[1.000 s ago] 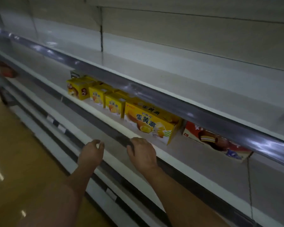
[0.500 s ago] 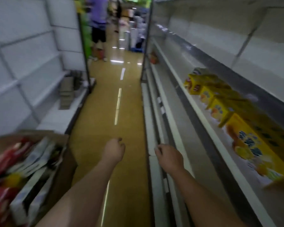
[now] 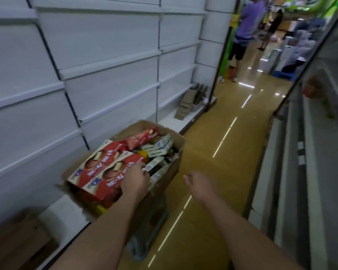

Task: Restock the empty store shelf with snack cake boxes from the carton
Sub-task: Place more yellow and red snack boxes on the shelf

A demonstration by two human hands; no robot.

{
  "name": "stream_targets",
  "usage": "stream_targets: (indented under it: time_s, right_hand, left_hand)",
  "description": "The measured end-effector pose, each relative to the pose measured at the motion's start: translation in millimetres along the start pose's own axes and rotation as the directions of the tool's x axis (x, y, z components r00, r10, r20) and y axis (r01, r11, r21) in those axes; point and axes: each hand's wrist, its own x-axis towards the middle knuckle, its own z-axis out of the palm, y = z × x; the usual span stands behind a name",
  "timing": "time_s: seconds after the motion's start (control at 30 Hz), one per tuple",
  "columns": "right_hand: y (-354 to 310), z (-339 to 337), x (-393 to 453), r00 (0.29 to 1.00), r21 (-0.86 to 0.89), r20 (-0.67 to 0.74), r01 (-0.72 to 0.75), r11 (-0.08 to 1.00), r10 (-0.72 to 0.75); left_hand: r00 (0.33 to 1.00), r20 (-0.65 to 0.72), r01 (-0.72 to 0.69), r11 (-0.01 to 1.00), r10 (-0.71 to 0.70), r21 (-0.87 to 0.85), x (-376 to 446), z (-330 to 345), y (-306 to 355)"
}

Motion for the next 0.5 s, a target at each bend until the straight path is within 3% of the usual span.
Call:
stream_targets:
  time_s: [0.23,0.37,0.5]
  right_hand:
    - [-96.1,26.0,31.1,0.997,0.008,0.010,0.073,0.997,-0.073]
    - [-143.7,61.0,46.0,0.999,0.112,0.033,-0.006,0.994,0.002]
    - [-180.4,93.6,56.7,0.988,0.137,0.128,-0.105,0.985,0.087]
  left_hand:
    - [0.985,-0.036,0.171,0.985,-0.171,0.012,32.0,-48.5,-82.9]
    - [0.987,0.034,0.154,0.987,-0.156,0.054,54.8,-63.5,-134.8]
    - [0.964,0.196,0.160,0.981,-0.179,0.108,78.4,-64.3,-169.1]
